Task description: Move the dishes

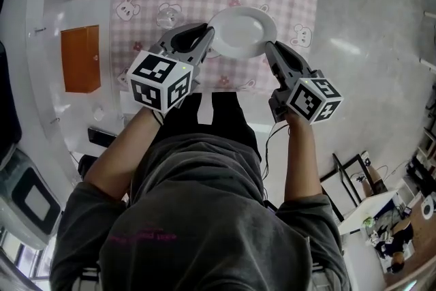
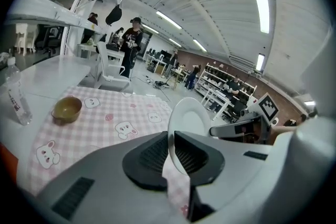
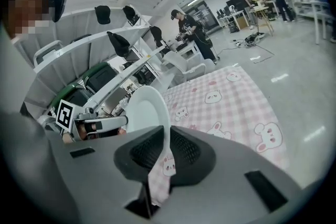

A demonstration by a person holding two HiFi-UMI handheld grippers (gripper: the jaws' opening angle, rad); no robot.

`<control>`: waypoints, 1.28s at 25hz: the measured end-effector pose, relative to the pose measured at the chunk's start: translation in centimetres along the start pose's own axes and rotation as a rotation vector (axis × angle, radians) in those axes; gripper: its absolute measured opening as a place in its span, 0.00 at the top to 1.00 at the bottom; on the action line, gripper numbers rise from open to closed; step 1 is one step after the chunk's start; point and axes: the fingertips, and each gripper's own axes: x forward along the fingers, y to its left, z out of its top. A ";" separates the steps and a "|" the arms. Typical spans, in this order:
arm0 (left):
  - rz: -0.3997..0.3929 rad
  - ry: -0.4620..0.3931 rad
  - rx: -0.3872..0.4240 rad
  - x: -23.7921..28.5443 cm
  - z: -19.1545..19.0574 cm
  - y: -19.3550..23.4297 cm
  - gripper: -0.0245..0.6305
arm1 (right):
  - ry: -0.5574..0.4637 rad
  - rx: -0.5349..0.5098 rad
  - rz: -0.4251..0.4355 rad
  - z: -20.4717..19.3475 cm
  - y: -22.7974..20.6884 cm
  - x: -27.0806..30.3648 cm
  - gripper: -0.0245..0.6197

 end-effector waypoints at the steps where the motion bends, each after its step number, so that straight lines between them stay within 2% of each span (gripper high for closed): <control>1: 0.000 0.013 -0.003 0.1 -0.6 0.1 0.90 | 0.011 0.004 -0.005 -0.5 -0.2 0.1 0.90; 17: 0.005 0.217 -0.084 4.7 -9.6 2.7 0.90 | 0.167 0.150 -0.039 -8.6 -4.9 3.0 0.90; 32: 0.013 0.369 -0.163 7.8 -15.5 4.7 0.89 | 0.286 0.233 -0.058 -13.0 -7.9 5.1 0.90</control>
